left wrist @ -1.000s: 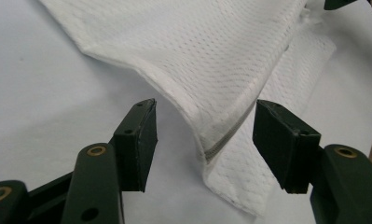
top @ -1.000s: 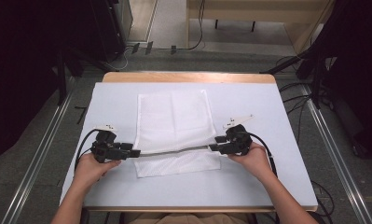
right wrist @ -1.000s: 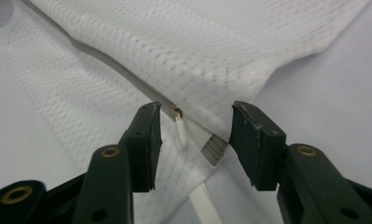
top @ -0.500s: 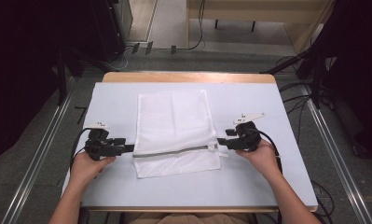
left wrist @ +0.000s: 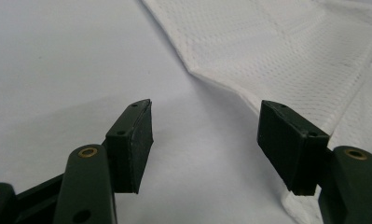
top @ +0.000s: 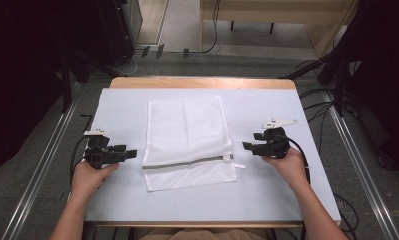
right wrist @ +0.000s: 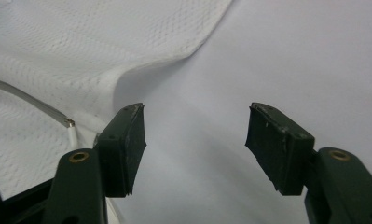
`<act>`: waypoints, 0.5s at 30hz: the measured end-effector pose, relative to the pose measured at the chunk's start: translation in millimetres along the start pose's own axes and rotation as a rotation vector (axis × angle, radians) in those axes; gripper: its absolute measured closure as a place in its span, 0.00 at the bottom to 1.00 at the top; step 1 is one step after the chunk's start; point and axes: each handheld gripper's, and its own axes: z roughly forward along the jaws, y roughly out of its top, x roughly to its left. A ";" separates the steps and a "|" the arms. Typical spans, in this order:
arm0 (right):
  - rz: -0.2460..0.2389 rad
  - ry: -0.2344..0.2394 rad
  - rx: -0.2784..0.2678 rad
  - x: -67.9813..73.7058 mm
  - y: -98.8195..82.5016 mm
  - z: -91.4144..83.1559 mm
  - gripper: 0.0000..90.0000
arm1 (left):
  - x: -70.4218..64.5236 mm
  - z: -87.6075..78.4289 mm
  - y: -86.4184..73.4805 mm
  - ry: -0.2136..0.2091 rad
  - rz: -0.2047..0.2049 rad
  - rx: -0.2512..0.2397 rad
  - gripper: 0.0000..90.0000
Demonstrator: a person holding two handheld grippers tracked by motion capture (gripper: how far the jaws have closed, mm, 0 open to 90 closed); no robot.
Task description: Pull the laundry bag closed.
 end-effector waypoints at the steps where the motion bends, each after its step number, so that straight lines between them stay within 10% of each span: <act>1: 0.003 -0.003 -0.002 -1.5 -0.5 0.2 0.42 | 0.1 0.5 0.0 0.015 0.008 0.006 0.40; 15: 0.001 -0.022 0.033 -4.5 -4.4 3.8 0.40 | 1.2 4.7 0.2 0.054 0.004 0.035 0.40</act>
